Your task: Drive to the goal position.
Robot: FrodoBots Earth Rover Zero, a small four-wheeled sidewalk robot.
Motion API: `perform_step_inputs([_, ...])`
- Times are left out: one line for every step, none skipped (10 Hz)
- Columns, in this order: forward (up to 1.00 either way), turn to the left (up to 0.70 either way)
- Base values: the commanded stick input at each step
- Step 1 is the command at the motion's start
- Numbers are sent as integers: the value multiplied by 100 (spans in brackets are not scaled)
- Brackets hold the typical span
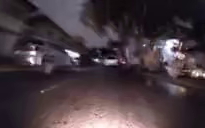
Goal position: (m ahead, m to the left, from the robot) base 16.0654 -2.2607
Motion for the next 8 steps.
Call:
perform_step_inputs([100, 14])
perform_step_inputs([100, 27])
perform_step_inputs([100, 13])
perform_step_inputs([57, 0])
perform_step_inputs([0, 0])
perform_step_inputs([0, 0])
perform_step_inputs([100, 0])
perform_step_inputs([100, 0])
